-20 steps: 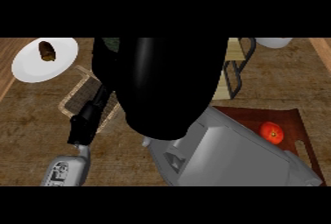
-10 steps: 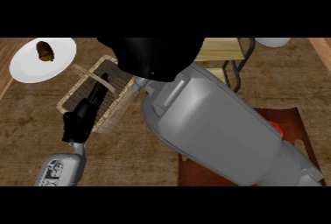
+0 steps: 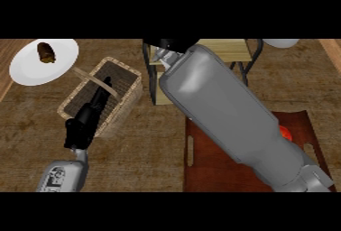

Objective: Pick the squash from the tray and place it in the tiered shelf

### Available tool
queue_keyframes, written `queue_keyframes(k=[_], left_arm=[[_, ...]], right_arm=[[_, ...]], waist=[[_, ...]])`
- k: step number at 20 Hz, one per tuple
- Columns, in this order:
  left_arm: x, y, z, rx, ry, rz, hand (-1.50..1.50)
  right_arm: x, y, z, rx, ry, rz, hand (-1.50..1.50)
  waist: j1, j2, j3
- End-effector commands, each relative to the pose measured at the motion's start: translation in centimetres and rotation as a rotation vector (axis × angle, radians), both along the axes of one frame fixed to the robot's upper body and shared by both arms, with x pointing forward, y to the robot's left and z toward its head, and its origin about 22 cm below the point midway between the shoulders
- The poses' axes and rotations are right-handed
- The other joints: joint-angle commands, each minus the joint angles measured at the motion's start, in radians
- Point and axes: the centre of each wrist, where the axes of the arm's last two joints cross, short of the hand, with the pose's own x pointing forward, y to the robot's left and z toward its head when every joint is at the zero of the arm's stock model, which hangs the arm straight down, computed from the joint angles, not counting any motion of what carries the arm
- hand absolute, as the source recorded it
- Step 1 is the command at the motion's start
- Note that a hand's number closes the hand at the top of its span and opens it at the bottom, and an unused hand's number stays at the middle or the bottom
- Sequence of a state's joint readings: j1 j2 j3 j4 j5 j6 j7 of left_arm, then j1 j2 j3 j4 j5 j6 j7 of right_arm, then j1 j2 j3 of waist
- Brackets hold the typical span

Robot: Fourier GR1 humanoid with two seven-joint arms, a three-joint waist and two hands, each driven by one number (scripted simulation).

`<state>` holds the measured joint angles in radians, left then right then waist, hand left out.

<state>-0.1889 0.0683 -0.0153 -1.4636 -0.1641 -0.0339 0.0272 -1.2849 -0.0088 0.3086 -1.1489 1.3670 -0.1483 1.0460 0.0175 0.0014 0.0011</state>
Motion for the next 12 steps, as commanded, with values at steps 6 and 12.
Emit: queue_keyframes(k=[6,12], left_arm=[[-0.2,-1.5,-0.1,-0.017,0.005,0.007,0.00],[-0.3,0.8,0.9,0.008,0.020,0.004,0.00]], right_arm=[[2.8,-4.2,-2.3,0.355,-0.152,0.092,1.50],[4.5,-5.7,-1.9,0.372,-0.142,0.105,1.50]], waist=[[0.002,0.005,0.000],[-0.005,0.001,-0.001]])
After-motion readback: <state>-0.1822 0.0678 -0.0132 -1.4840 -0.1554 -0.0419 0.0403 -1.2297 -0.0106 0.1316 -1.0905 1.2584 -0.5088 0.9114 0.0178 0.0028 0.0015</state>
